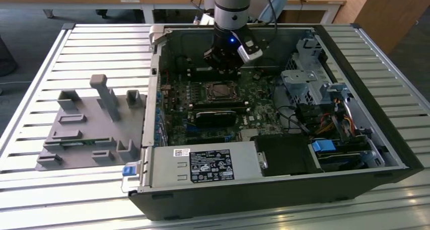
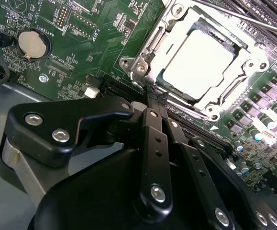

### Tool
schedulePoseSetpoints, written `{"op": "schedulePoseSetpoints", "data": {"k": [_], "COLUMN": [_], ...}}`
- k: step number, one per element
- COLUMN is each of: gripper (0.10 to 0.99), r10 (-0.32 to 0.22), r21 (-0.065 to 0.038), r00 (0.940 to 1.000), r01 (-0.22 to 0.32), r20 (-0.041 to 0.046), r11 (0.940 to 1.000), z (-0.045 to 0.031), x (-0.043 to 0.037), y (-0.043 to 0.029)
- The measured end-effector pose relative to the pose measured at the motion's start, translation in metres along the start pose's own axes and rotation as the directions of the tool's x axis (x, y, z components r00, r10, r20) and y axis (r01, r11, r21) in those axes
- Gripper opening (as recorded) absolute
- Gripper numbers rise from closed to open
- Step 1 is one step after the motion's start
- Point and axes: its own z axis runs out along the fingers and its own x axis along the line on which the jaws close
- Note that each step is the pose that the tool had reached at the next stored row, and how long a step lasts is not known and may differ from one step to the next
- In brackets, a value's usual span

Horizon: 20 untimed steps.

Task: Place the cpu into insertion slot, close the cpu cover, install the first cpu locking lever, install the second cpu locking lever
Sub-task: 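Install the first cpu locking lever, then install the second cpu locking lever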

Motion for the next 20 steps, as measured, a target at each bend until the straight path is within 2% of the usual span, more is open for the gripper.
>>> {"op": "schedulePoseSetpoints", "data": {"k": [20], "gripper": [0.106], "r10": [0.000], "r21": [0.001], "r00": [1.0000], "r01": [0.000], "r20": [-0.0001], "r11": [1.0000], "z": [-0.0012], "x": [0.0000], "y": [-0.0036]}}
